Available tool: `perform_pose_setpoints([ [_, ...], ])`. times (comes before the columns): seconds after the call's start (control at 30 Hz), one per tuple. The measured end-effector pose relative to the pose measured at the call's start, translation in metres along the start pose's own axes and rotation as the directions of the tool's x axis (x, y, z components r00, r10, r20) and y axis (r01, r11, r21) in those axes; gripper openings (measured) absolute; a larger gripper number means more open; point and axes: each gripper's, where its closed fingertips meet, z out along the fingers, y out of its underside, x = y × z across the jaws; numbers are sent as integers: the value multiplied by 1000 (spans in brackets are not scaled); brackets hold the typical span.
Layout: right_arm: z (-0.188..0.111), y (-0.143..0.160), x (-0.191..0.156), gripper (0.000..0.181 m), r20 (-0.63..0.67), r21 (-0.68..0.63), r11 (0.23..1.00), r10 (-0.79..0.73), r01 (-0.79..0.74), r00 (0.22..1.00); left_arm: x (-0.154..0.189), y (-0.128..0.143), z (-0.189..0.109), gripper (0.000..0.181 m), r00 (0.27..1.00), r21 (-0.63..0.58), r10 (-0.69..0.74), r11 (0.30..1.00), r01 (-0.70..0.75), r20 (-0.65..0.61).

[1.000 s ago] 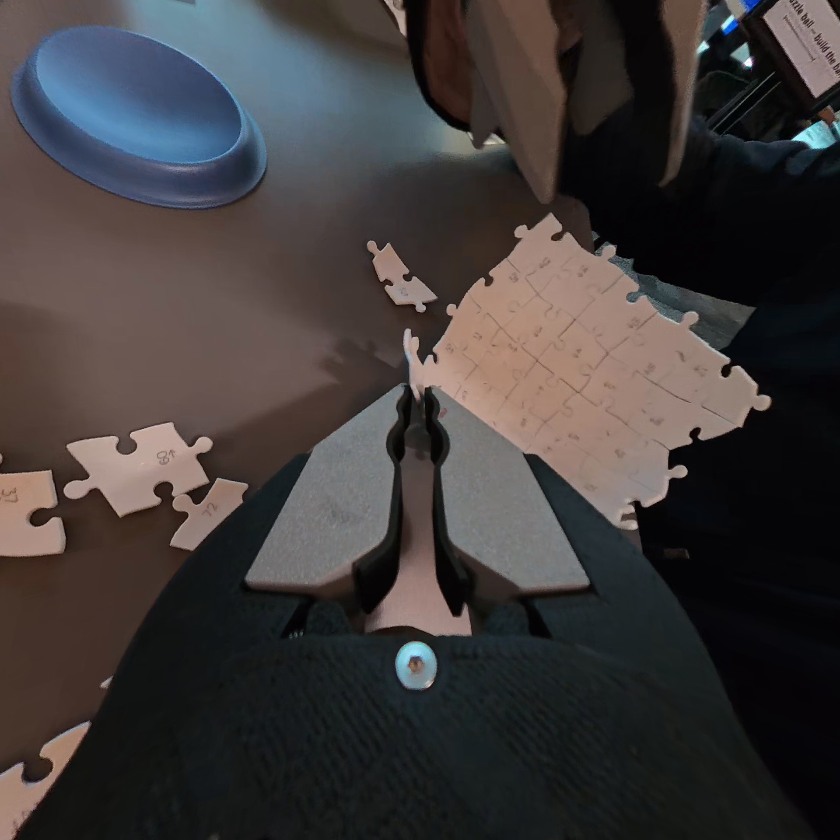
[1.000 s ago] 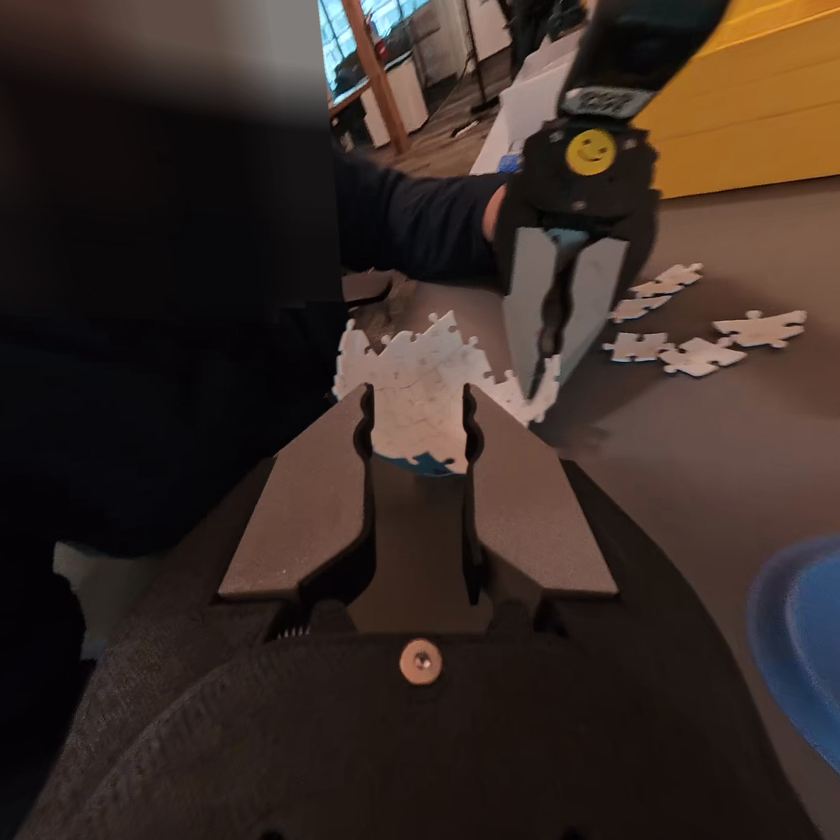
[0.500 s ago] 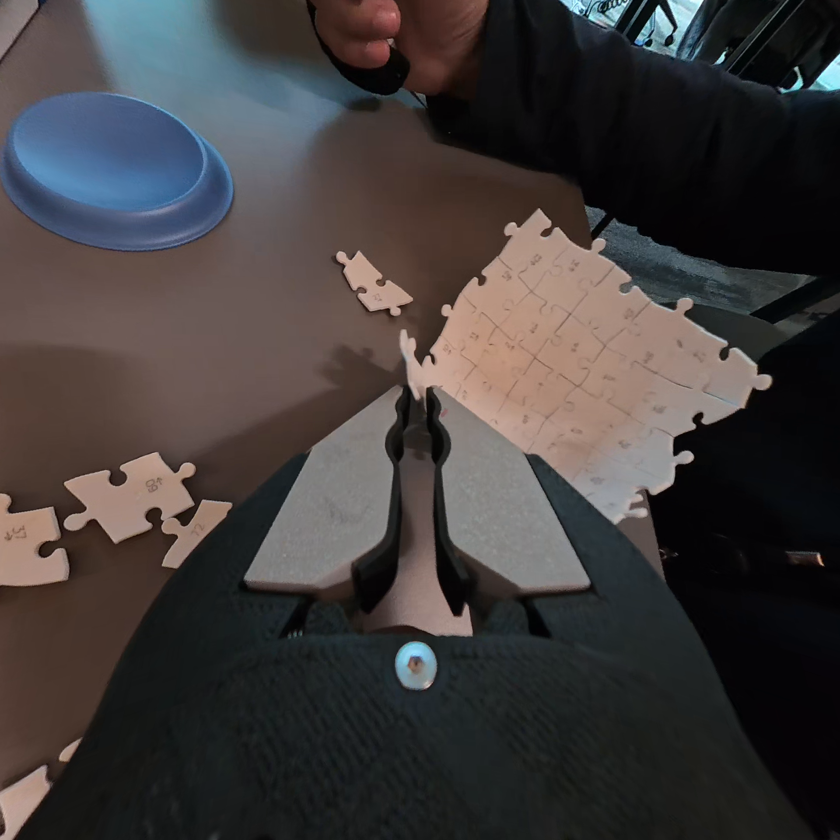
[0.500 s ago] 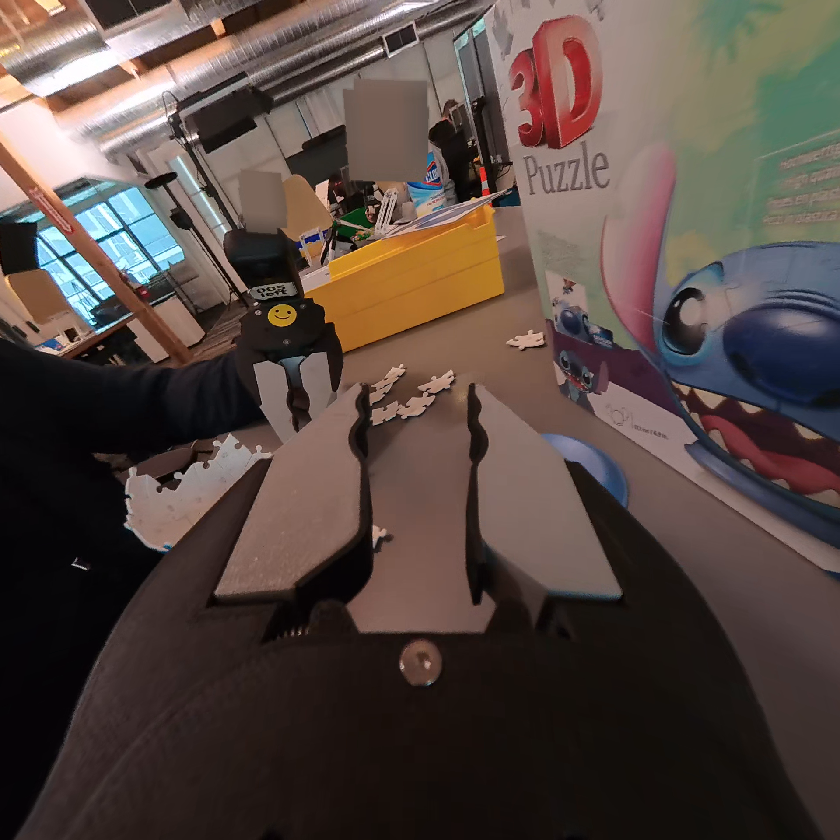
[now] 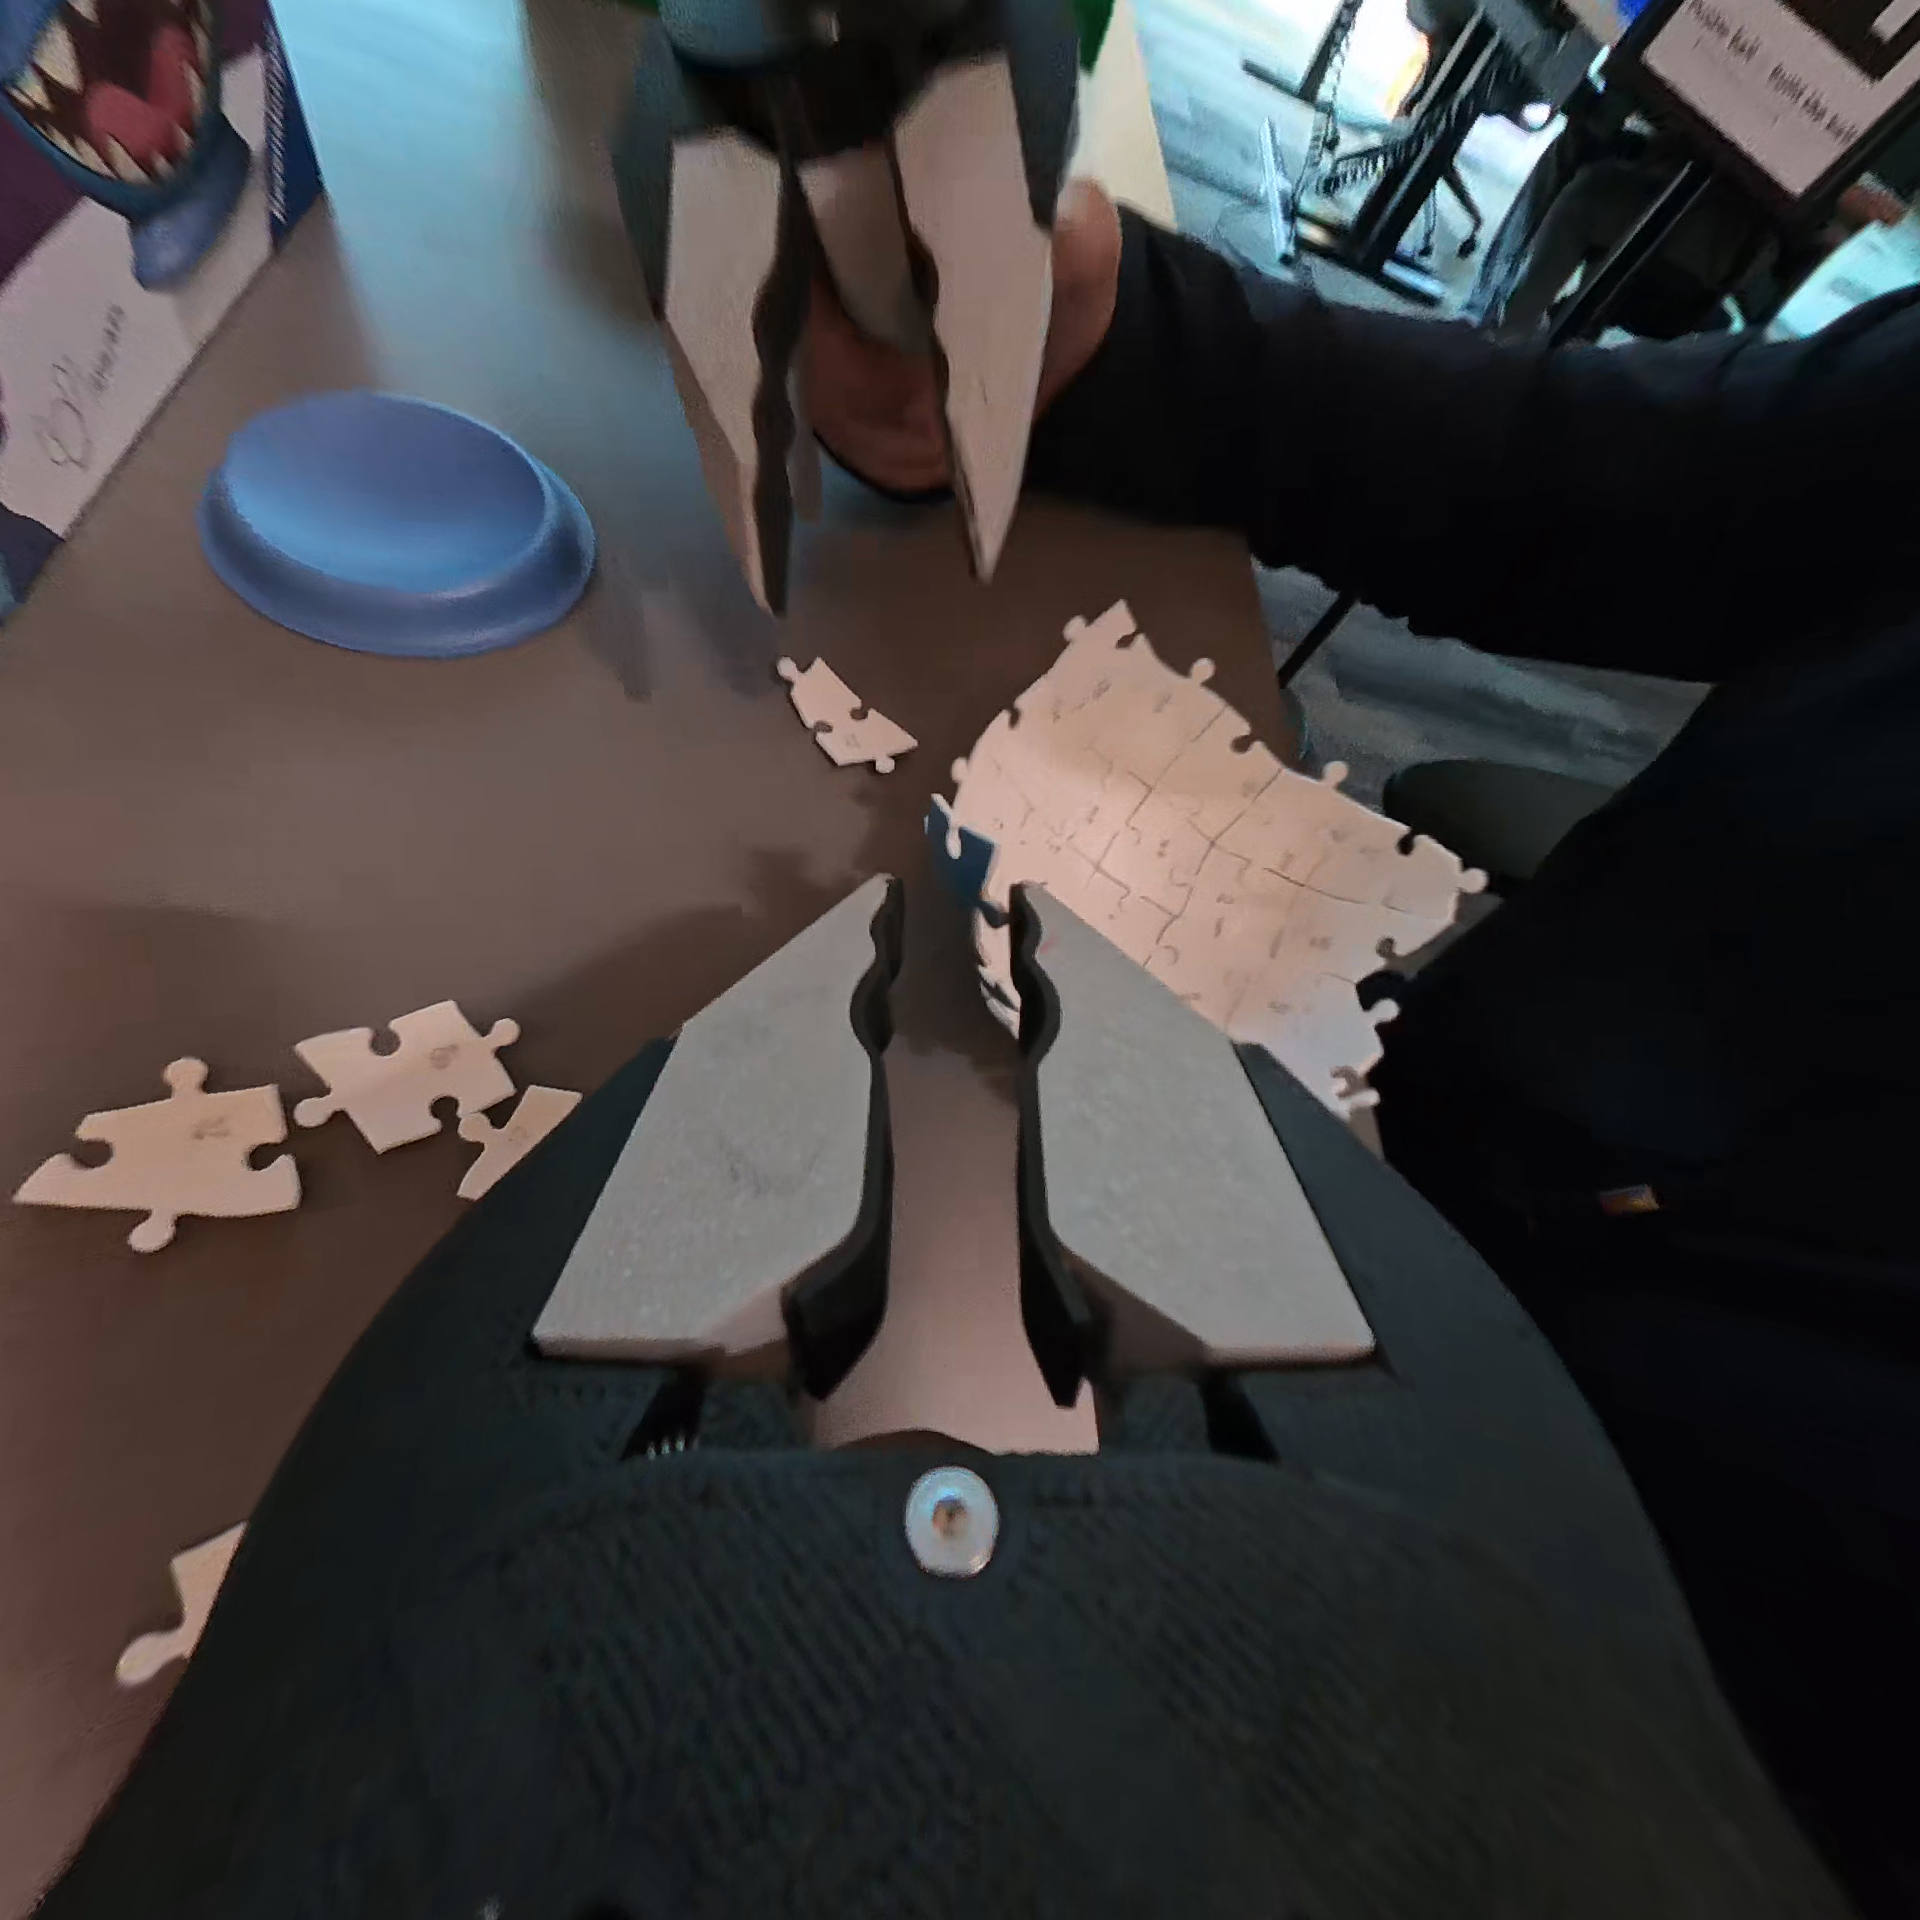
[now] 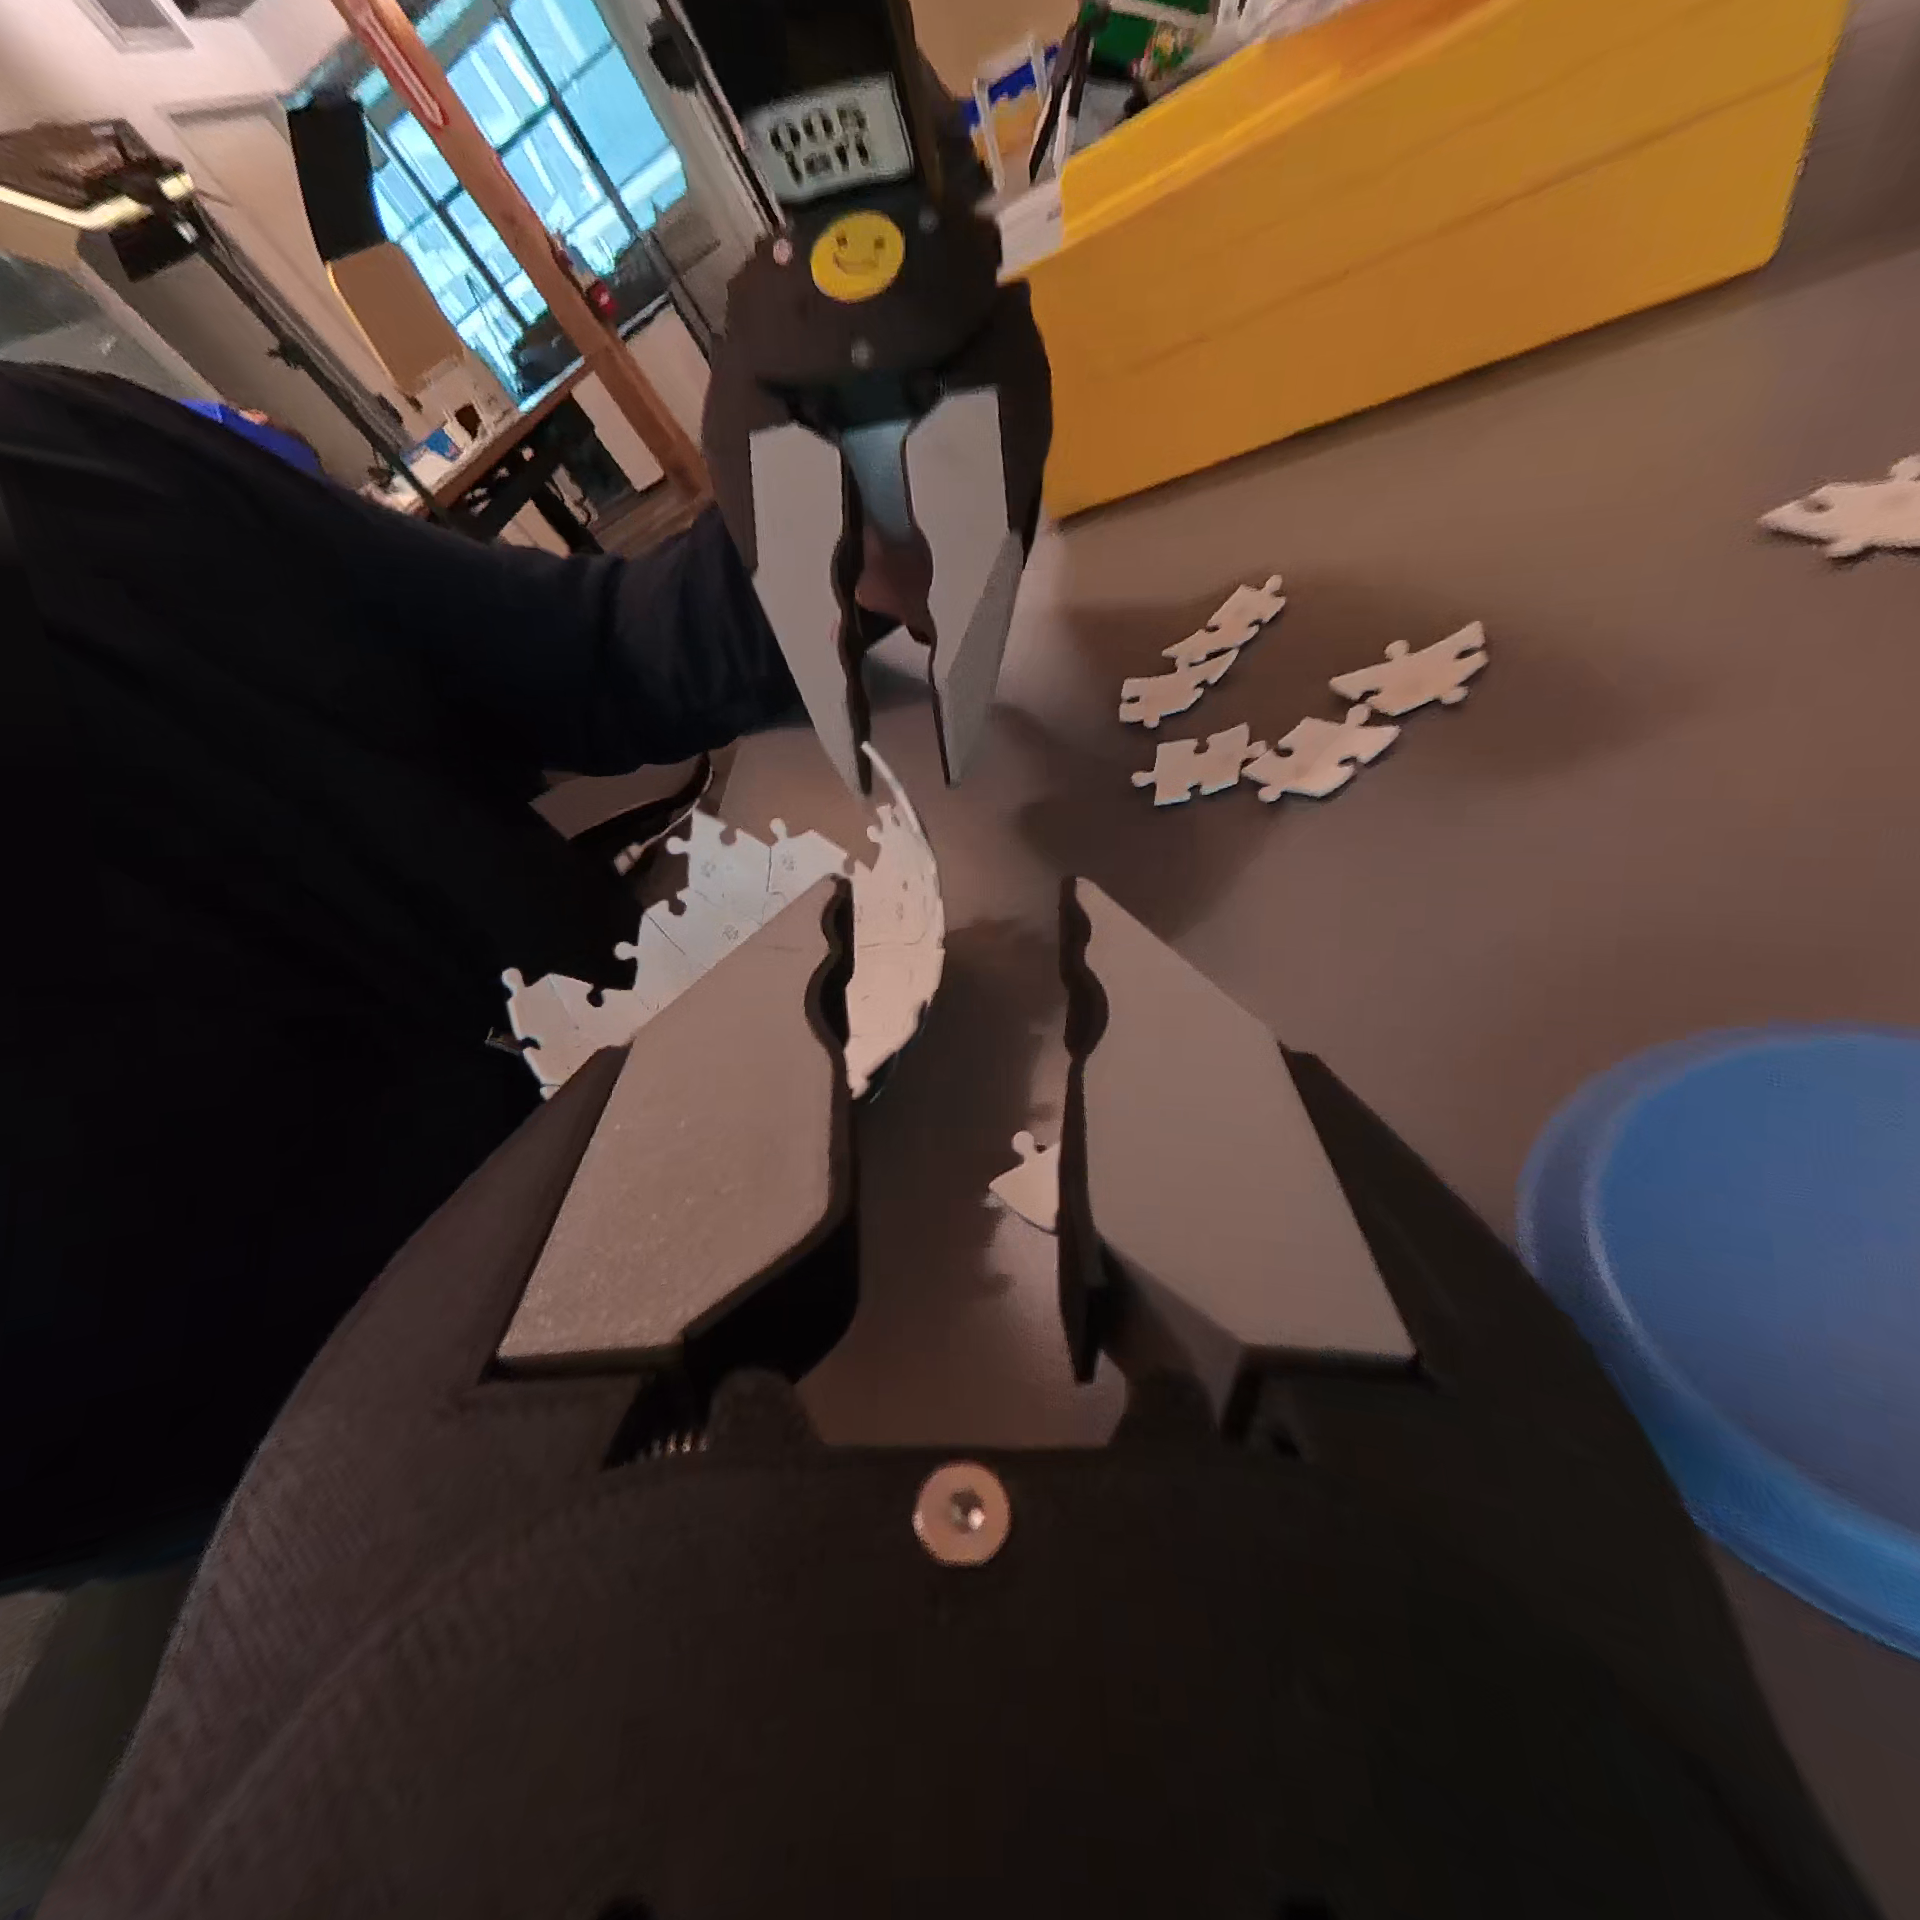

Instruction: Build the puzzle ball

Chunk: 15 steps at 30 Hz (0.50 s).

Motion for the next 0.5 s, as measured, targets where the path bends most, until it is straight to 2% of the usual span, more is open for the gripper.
perform_pose_setpoints([
  [0.3,28,23,-12,34,71,-132,989,71,-61,995,2,-6,-32,19,993,104,-52,994,40,110],
  [0.4,30,28,-17,28,76,-169,985,57,-44,995,14,6,-43,21,984,112,-95,991,79,153],
  [0.5,30,32,-19,23,61,-199,980,28,-15,998,31,31,-49,24,967,90,-134,989,117,215],
])
